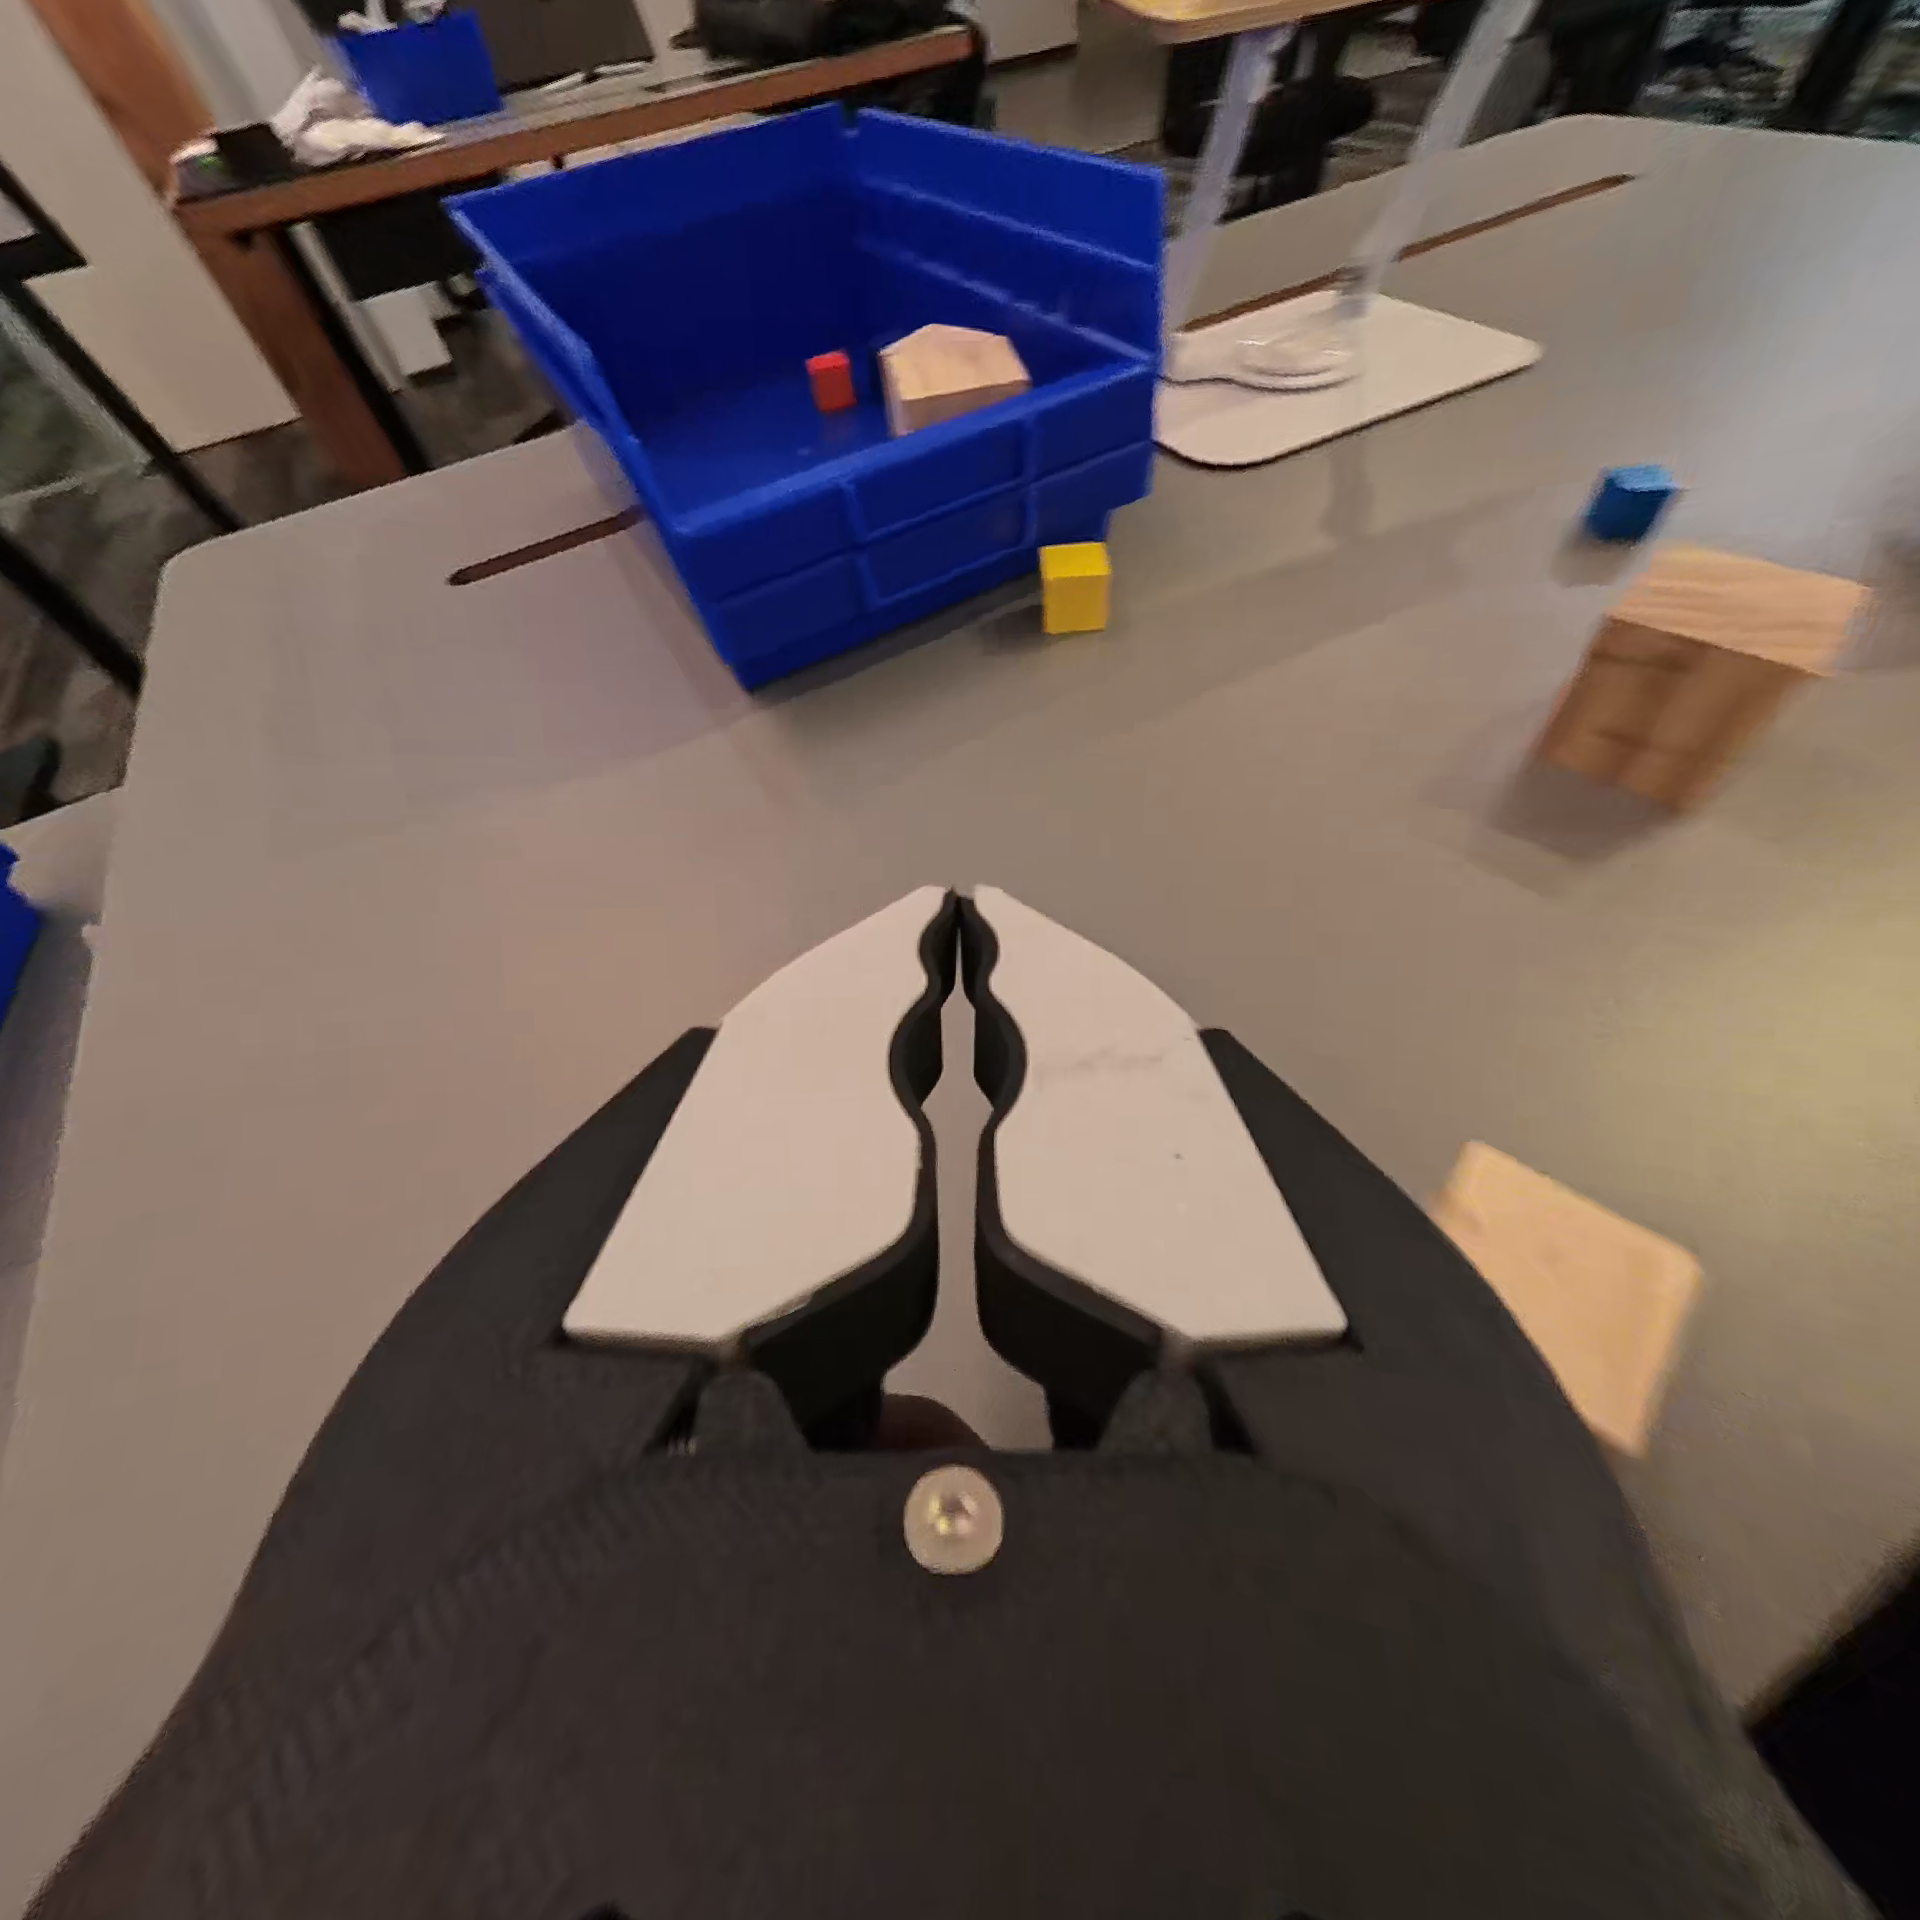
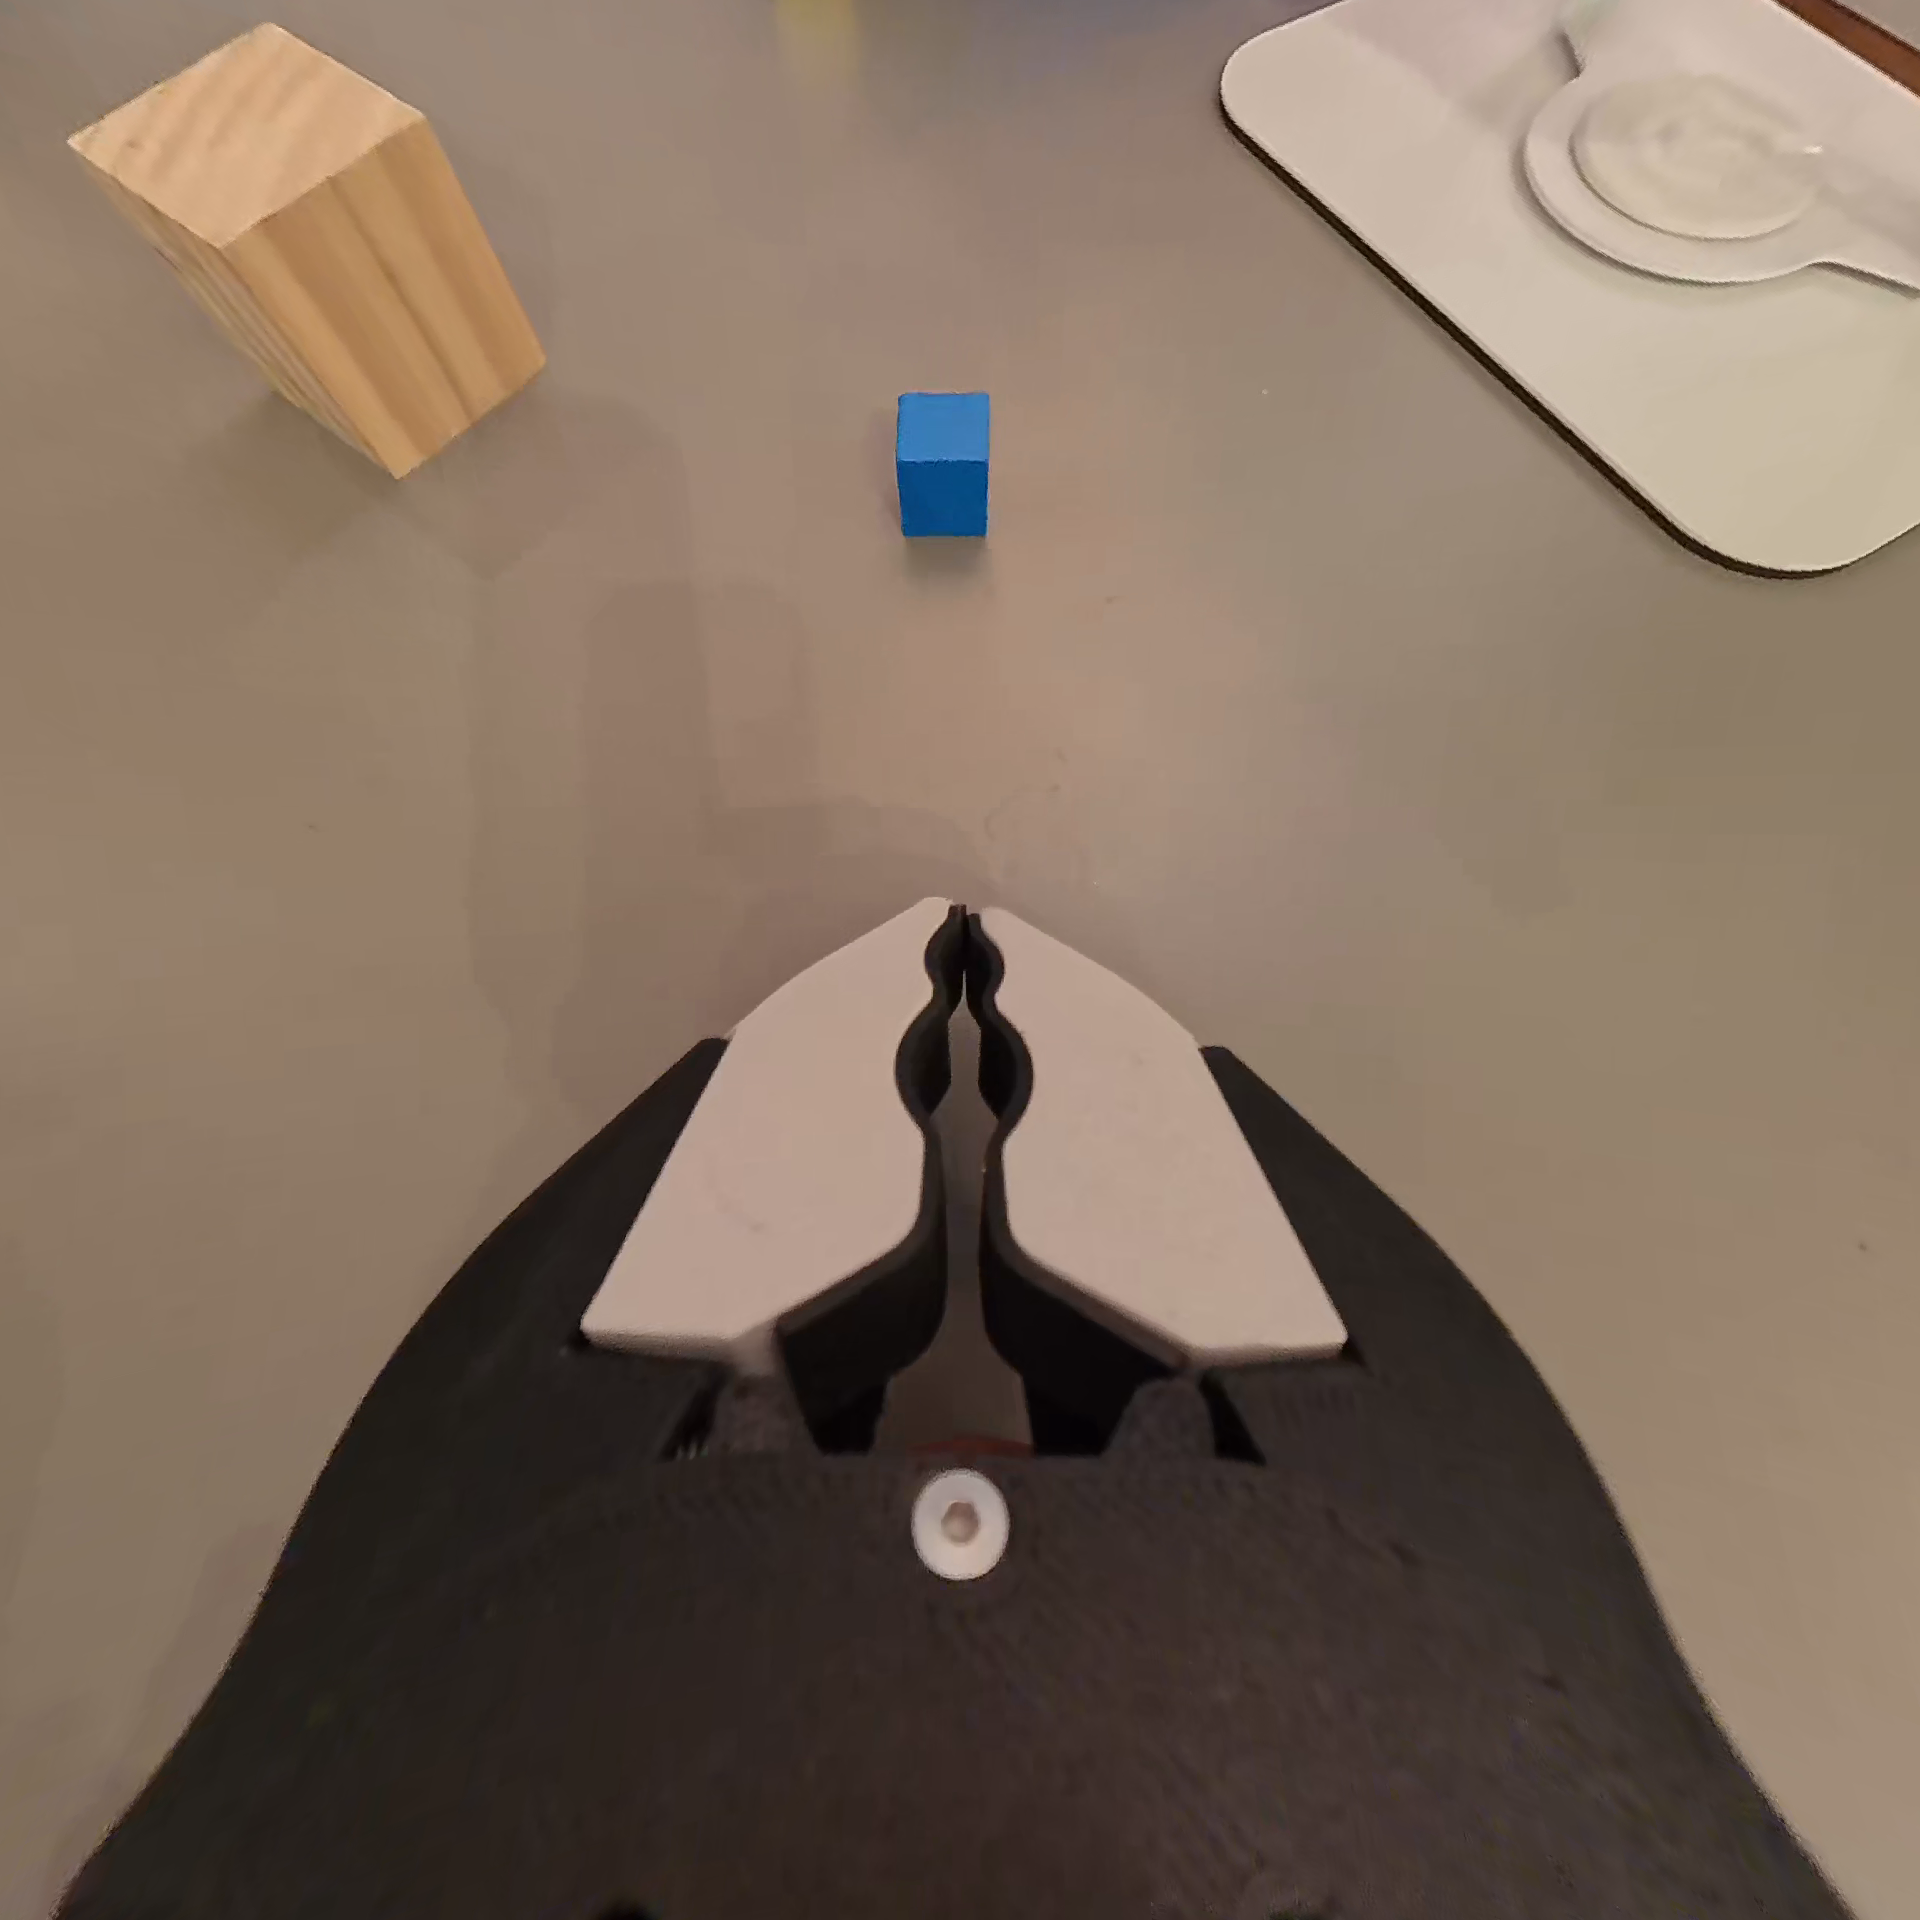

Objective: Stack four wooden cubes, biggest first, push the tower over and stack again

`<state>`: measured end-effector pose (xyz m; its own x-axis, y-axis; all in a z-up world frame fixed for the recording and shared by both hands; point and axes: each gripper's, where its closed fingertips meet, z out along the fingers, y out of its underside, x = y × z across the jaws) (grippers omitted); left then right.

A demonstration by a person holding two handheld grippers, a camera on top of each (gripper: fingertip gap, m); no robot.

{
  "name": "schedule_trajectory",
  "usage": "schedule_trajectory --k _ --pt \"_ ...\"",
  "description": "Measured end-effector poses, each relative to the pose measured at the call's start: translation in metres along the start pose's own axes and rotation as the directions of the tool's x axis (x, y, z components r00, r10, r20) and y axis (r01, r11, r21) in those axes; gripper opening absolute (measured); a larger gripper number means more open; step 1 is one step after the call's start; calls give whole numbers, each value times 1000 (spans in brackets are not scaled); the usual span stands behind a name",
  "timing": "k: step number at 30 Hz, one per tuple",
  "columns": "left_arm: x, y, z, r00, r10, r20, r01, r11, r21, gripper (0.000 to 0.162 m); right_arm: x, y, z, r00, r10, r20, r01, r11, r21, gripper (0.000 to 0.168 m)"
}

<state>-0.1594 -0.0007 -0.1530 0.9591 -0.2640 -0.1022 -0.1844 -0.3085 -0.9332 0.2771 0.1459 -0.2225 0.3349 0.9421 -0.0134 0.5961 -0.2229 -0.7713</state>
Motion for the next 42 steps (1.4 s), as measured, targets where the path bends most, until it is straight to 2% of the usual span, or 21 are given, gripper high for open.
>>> schedule_trajectory --k 3,8,11,18,20,22,26,28,31,33,34,37,38,40,42 --pt "25 10 -25 994 -5 -107 7 1000 20 15 -4 1 2 1000 -15 22 15 1000 -7 0" --pt "59 39 -39 975 2 -224 -13 999 -44 34 -16 -1 4 996 -32 84 32 999 -4 0" --pt "76 45 -42 961 33 -276 -53 996 -67 53 -27 -5 4 988 -35 149 34 999 10 0" --pt "110 66 -34 913 91 -397 -171 970 -172 81 -51 -15 3 961 -89 263 82 996 38 0" --pt "117 67 -34 900 97 -425 -191 964 -186 85 -59 -24 3 949 -138 283 123 990 68 0" --pt "121 68 -32 891 103 -442 -206 960 -190 84 -67 -37 4 934 -185 304 166 982 88 8" --pt "127 72 -26 879 123 -461 -244 946 -213 83 -87 -70 17 894 -323 309 296 946 131 57" --pt "128 73 -23 875 131 -467 -260 939 -224 81 -98 -85 28 864 -385 324 359 923 141 75" --pt "127 72 -21 877 125 -464 -253 941 -226 69 -113 -102 52 820 -449 355 432 893 131 91" --pt "126 71 -23 874 100 -475 -231 947 -225 45 -122 -107 72 783 -478 397 478 872 106 96" --pt "125 71 -22 879 96 -467 -225 947 -229 44 -126 -108 82 768 -486 418 496 864 93 101" --pt "124 71 -21 880 98 -464 -227 946 -230 44 -139 -106 110 715 -492 497 535 842 63 101" --pt "124 71 -21 880 96 -465 -225 947 -231 44 -145 -104 117 693 -485 533 539 840 63 96" --pt "124 71 -21 881 97 -463 -226 946 -231 44 -154 -106 123 675 -460 577 515 854 79 66" --pt "124 71 -21 881 98 -463 -227 946 -231 44 -157 -110 122 677 -448 585 502 861 79 65"
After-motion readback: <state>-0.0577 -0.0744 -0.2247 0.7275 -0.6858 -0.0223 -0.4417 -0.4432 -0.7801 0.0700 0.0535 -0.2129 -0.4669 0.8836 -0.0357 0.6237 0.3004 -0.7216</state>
